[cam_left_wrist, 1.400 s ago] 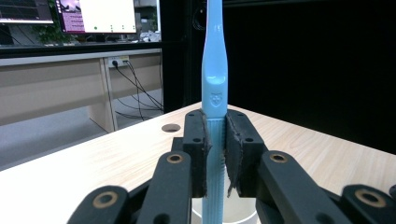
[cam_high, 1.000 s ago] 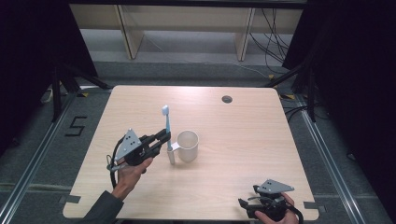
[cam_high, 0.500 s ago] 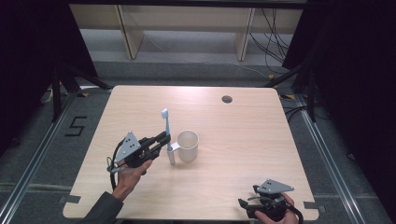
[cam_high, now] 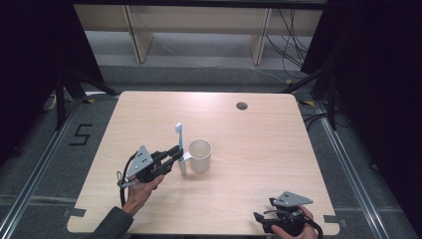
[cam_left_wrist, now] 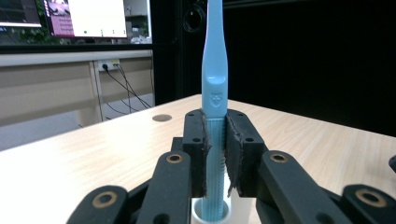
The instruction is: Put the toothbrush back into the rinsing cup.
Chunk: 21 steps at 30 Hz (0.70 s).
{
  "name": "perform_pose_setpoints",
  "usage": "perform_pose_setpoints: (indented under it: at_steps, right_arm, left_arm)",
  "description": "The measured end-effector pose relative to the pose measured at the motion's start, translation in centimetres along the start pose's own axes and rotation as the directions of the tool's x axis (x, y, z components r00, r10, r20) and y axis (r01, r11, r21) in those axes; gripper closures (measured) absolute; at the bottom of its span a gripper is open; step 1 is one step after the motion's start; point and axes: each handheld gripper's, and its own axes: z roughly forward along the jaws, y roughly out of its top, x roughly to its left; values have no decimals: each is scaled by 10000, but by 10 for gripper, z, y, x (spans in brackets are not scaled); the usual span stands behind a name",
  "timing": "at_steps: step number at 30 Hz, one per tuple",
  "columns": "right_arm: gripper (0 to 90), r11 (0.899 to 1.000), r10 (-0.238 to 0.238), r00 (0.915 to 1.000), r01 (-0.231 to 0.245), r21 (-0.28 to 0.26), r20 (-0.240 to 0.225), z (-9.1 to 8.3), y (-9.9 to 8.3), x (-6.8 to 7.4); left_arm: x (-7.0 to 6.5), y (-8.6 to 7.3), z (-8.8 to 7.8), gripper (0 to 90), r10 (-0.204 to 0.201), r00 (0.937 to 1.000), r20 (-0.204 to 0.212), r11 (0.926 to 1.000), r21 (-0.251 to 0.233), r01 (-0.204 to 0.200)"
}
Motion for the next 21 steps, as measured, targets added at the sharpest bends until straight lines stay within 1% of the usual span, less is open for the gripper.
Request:
perform_pose_setpoints:
  at_steps: [1,3,4,6,7,8,9,10,11,12,13,15,18,19,21]
  right_arm:
    - [243,9999,-160,9999,160,-13,26,0,0,-1]
    - [243,9998,-172,9998,173,-34,32,0,0,-1]
    - [243,10000,-8,10000,8,-7,5,0,0,1]
    - [243,9999,103,9999,-103,31,-35,1,0,2]
    - [243,9999,-99,10000,99,-56,14,1,0,0]
    - [243,10000,36,10000,-36,-6,-22,1,0,1]
    - [243,10000,50,10000,-50,17,-39,1,0,1]
    - [243,10000,-18,10000,18,34,-42,1,0,1]
    - [243,9997,-246,9997,246,-40,-1,2,-1,-1]
    - [243,9996,-275,9996,275,-17,-49,2,0,-1]
    - [243,9997,-248,9997,248,-56,-42,2,0,-1]
    - [243,9997,-243,9997,243,-22,0,1,0,0]
    - [244,9996,-260,9997,260,-57,-1,2,0,-1]
    - [243,9997,-250,9997,250,-59,-11,2,0,-1]
    - [243,9996,-269,9996,269,2,-51,2,0,-1]
  left_arm:
    - [0,-2,0,782,-24,10000,16,10000,20,24]
    - [-1,-6,1,782,-56,10000,30,9999,141,56]
    - [-1,-8,1,782,-100,9999,10,9998,154,100]
    - [-1,-10,2,782,-179,9998,38,9997,184,178]
    - [-1,-11,2,782,-190,9998,54,9996,223,189]
    - [-1,-11,2,782,-181,9998,74,9995,256,179]
    - [-1,-11,2,782,-159,9998,89,9995,273,156]
    - [-1,-12,3,781,-178,9998,121,9994,305,174]
    - [-1,-13,3,781,-148,9998,134,9992,365,143]
    - [0,-14,3,781,-114,9999,128,9991,420,108]
    - [0,-15,3,781,-233,9996,132,9988,430,227]
    - [1,-17,3,780,-197,9997,125,9986,484,191]
    - [3,-18,3,779,-276,9995,138,9979,582,267]
    - [3,-19,3,779,-358,9993,133,9974,626,349]
    - [3,-19,2,778,-301,9995,88,9977,615,295]
